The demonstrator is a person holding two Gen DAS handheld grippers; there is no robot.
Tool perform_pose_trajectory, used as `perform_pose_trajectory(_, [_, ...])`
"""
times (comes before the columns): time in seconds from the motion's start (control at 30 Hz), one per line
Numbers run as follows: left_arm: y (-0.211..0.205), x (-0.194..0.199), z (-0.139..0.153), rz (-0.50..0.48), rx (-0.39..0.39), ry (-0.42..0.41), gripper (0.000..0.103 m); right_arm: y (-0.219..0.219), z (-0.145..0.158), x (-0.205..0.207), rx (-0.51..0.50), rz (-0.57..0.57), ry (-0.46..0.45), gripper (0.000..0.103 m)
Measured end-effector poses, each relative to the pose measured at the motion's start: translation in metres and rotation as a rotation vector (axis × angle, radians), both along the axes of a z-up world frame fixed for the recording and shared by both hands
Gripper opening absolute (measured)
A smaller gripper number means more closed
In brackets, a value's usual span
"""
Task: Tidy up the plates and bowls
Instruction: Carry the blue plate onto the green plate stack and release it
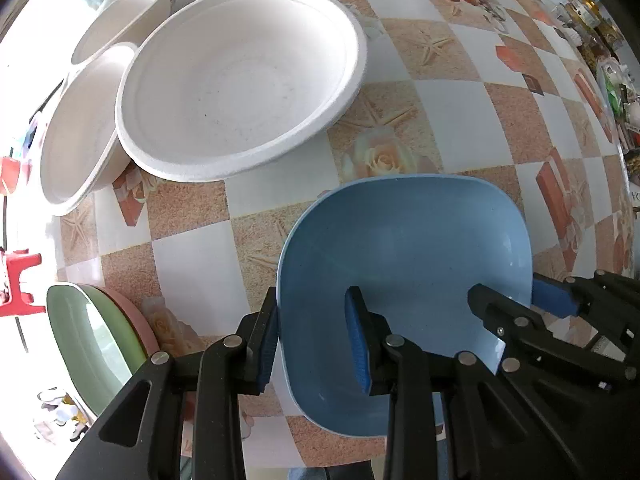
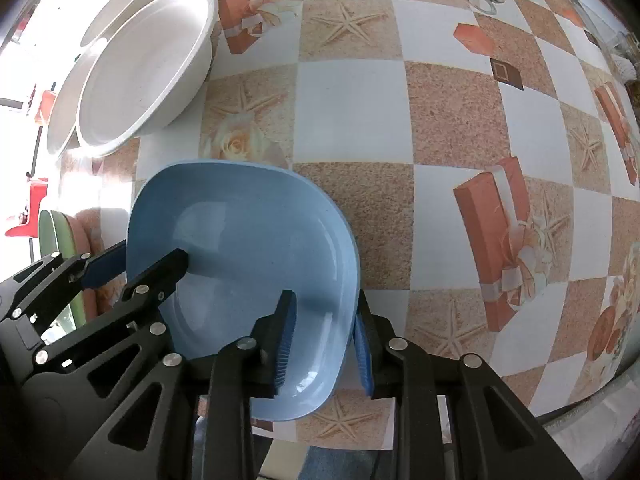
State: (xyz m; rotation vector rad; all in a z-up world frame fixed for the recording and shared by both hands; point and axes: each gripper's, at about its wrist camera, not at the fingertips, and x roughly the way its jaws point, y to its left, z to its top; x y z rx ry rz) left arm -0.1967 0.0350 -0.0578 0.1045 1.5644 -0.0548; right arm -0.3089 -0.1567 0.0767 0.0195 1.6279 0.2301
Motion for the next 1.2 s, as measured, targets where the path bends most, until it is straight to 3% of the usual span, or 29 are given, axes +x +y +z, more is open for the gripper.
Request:
perform_pose_trajectory(0.2, [0.009, -0.018, 0.002, -0.006, -0.018, -0.001, 0.034, -0.007, -0.004, 0.005, 0.000, -0.036, 0.014, 0.030])
perform_pose_trajectory(0.63, [0.022, -0.021, 0.005, -0.010, -0.039, 0.005, 0.034, -0.014, -0.017, 0.008, 0.018, -0.045, 0.036, 0.030])
perform_pose_trajectory(0.9, [0.052, -0.028, 0.036, 0.044, -0.023, -0.027, 0.034, 0.004, 0.002, 0.012, 0.041, 0.021, 0.025, 0.030])
perform_pose_trajectory(1.2, [0.118, -0.047, 0.074, 0.138, 0.044, -0.067, 0.034, 0.054, 0.018, 0.009, 0.120, 0.121, 0.046, 0.030])
